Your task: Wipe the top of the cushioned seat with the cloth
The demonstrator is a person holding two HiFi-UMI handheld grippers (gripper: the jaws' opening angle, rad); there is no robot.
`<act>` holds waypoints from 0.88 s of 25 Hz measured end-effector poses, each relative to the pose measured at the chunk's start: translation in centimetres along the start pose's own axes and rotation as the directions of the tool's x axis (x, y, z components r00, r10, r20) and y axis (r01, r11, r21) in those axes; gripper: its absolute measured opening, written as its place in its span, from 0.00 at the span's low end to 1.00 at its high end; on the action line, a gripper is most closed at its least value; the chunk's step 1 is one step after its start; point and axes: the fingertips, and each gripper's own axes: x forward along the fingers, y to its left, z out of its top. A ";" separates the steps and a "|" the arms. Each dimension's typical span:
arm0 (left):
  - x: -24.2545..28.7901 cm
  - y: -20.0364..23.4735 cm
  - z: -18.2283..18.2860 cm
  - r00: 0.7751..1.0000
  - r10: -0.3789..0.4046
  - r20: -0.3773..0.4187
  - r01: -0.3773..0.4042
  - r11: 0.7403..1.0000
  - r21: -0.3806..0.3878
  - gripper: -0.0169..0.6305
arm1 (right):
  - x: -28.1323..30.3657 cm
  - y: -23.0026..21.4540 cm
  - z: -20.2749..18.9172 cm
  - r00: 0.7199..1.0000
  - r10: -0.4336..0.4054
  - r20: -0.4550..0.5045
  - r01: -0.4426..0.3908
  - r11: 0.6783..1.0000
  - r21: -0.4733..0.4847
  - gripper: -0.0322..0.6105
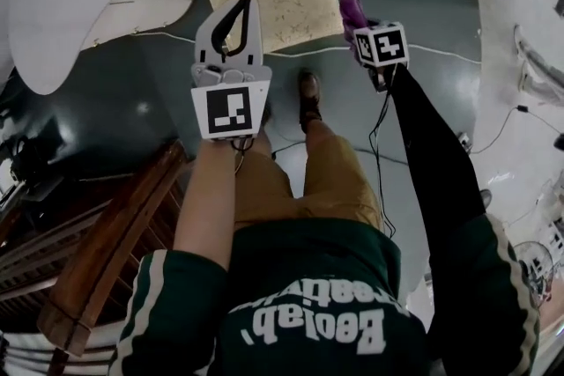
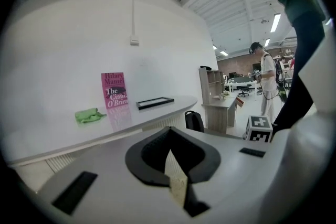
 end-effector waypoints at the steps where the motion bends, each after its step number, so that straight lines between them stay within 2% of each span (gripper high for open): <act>1: -0.4 0.7 0.8 1.000 0.013 0.003 -0.013 1.000 0.008 0.05 | -0.9 0.9 1.9 0.999 0.014 0.046 -0.011 0.998 -0.055 0.21; 4: -1.5 2.2 4.2 0.999 0.044 -0.006 -0.044 0.998 0.041 0.05 | -5.3 3.0 8.0 0.983 0.012 0.184 0.025 0.980 -0.195 0.21; 6: -2.6 3.2 7.5 0.997 0.072 0.011 -0.073 0.996 0.043 0.05 | -9.8 4.8 12.0 0.959 0.002 0.282 0.069 0.968 -0.240 0.21; 8: -4.2 4.5 10.9 0.994 0.101 0.042 -0.103 0.994 0.047 0.05 | -14.4 7.4 15.5 0.924 0.020 0.382 0.082 0.965 -0.250 0.21; 12: -6.5 6.9 16.8 0.987 0.140 0.079 -0.148 0.982 0.114 0.05 | -23.1 11.4 21.5 0.836 0.068 0.545 0.098 0.958 -0.270 0.21; 16: -8.6 8.5 21.4 0.972 0.196 0.128 -0.211 0.970 0.118 0.05 | -30.6 14.4 25.2 0.749 0.107 0.654 0.130 0.944 -0.304 0.21; 22: -12.4 9.3 26.5 0.955 0.217 0.199 -0.243 0.964 0.112 0.05 | -39.3 18.3 26.7 0.643 0.156 0.750 0.160 0.930 -0.332 0.21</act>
